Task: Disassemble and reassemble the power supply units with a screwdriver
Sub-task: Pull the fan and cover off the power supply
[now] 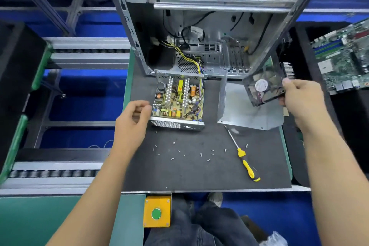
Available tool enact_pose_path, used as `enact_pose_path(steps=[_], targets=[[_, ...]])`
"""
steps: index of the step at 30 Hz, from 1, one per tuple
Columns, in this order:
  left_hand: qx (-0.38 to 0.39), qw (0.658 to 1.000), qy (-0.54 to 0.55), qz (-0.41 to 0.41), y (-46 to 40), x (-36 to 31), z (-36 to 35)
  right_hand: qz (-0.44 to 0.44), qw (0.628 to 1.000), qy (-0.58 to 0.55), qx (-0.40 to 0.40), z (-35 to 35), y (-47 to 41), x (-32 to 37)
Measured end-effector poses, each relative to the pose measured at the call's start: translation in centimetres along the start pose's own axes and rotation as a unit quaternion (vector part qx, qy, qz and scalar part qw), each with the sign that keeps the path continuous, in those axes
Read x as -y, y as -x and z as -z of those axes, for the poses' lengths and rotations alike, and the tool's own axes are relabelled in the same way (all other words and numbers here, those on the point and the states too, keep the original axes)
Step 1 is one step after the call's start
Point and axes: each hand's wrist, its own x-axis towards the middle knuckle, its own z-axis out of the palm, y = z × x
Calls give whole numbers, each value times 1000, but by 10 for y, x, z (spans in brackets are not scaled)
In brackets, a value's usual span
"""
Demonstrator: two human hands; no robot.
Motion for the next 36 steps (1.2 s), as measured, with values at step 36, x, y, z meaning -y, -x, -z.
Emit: enact_pose_path(steps=[36], targets=[[179,931,251,196,92,-16,-113,139,967,-70,202,-68,141,-45]])
